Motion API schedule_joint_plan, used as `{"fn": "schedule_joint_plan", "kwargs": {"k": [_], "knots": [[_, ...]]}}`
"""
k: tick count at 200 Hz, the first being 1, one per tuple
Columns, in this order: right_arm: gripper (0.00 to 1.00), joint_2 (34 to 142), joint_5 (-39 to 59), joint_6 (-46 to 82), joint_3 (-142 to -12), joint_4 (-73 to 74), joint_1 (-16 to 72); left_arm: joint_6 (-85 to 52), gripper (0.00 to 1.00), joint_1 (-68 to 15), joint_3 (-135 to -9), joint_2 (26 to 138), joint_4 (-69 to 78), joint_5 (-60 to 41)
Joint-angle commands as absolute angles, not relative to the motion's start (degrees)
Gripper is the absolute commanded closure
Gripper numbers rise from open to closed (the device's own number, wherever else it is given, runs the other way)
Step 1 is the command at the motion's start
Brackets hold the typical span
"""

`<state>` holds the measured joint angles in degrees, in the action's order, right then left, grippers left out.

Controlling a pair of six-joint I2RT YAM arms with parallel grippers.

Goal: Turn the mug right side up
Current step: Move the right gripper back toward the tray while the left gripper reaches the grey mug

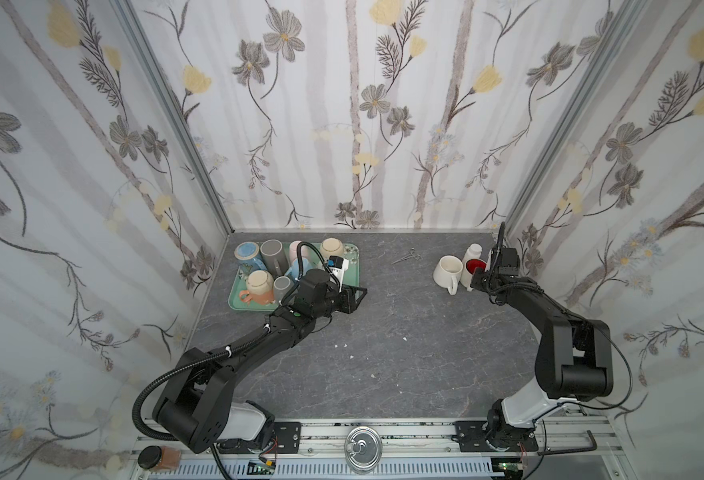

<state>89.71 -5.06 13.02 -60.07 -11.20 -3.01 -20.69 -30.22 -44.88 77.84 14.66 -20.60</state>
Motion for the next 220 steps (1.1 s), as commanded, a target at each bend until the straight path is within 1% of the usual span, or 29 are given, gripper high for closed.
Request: {"fn": "schedule_joint_plan", "kwargs": {"k": [1,28,46,65,79,95,121,142,156,170,194,220], "knots": [[0.5,84.3,-5.9,14.1,-60.8,-15.8,-2.9,-17.8,0.56,-28.4,-44.9,74.3,10.3,-17.5],[0.5,77.0,-1.2,16.2,-59.8,-17.2,-2.4,-15.8,0.48,-23.8,-44.1,68.2,4.9,-12.4],[0.5,73.5,1.0,17.9,-58.1,-16.4,-0.4,-14.2,0.44,-19.7,-43.9,65.2,0.5,-9.6],[0.5,71.2,1.1,20.0,-56.1,-14.8,4.9,-13.3,0.36,-14.7,-44.7,63.9,-5.2,-6.7],[0.5,71.2,1.0,22.5,-55.1,-13.2,9.7,-12.9,0.3,-10.8,-45.0,63.8,-8.1,-6.5],[0.5,72.8,0.9,24.9,-54.6,-10.8,16.7,-13.2,0.27,-7.0,-44.7,64.3,-9.7,-7.2],[0.5,78.8,0.5,28.0,-56.1,-7.4,28.1,-13.7,0.26,-2.6,-44.6,66.7,-10.5,-9.6],[0.51,85.0,0.6,28.9,-59.3,-6.3,35.2,-12.7,0.26,-0.6,-44.9,69.1,-10.6,-10.1],[0.5,88.6,0.5,29.2,-61.4,-6.1,38.9,-12.7,0.3,0.5,-45.1,71.0,-10.6,-10.1],[0.5,90.9,0.2,29.8,-62.4,-5.6,41.2,-12.7,0.32,1.2,-45.2,73.2,-10.1,-10.4],[0.5,94.2,0.7,31.0,-61.8,-2.8,44.1,-14.0,0.39,0.6,-45.5,77.1,-8.3,-8.3],[0.5,96.9,1.8,31.9,-62.2,-2.1,45.4,-13.7,0.41,-1.3,-45.9,81.1,-6.1,-5.5]]}}
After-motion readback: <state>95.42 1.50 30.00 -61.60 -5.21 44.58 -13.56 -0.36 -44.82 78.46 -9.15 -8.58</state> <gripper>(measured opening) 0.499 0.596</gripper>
